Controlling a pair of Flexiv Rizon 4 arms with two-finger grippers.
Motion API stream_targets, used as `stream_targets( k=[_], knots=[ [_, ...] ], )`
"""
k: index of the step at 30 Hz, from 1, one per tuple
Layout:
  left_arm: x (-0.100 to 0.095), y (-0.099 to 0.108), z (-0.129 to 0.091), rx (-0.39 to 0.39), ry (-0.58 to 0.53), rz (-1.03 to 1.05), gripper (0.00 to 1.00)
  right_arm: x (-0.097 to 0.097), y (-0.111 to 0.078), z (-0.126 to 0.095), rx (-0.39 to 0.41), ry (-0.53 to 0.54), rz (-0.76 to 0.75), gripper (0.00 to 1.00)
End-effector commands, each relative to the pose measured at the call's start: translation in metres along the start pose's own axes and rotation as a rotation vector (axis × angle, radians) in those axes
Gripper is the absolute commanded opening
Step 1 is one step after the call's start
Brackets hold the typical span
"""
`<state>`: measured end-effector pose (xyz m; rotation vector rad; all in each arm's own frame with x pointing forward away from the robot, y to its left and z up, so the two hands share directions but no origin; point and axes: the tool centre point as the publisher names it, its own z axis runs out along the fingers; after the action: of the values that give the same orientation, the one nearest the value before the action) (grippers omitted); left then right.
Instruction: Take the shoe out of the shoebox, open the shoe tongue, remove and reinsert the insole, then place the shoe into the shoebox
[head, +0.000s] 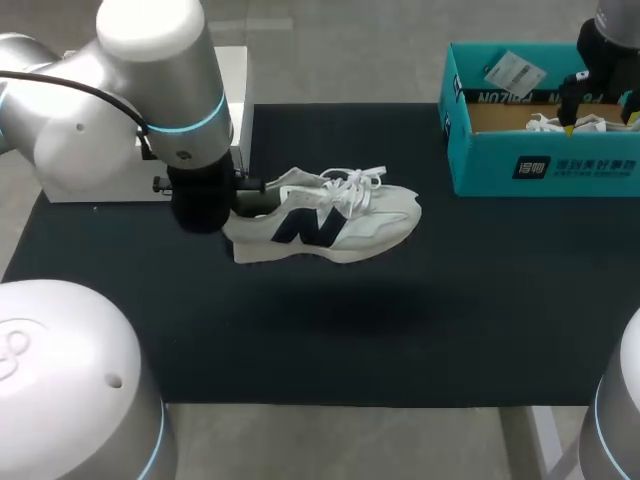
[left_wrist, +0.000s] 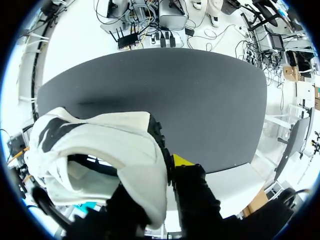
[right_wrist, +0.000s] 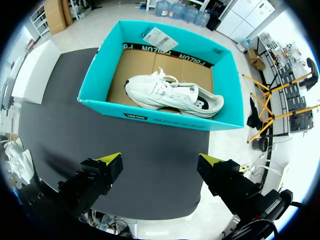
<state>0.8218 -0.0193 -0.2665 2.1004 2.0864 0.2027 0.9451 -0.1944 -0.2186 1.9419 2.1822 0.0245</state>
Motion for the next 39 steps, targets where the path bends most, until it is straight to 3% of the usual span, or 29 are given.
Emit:
stream_targets(
  k=[1,5,21,30,39],
  knots=[
    [-0.018,0.005,-0.003,0.018,0.019,-0.002,0.00,0.000,-0.001,0.000,-0.001,-0.001,0.001,1.00],
    [-0.027,0.003,-0.010,0.039,0.002,0.007,0.00,0.000,-0.001,0.000,-0.001,-0.001,0.001,1.00],
    [-0.027,0.003,-0.010,0.039,0.002,0.007,0.00,0.000,-0.001,0.000,-0.001,-0.001,0.001,1.00],
    [-0.062,-0.032,-0.002,0.037,0.063,0.005,0.00,0.000,-0.001,0.000,-0.001,-0.001,0.001,1.00],
    [-0.087,-0.040,-0.003,0.022,0.049,-0.033,0.00,0.000,-0.001,0.000,-0.001,-0.001,0.001,1.00]
  ],
)
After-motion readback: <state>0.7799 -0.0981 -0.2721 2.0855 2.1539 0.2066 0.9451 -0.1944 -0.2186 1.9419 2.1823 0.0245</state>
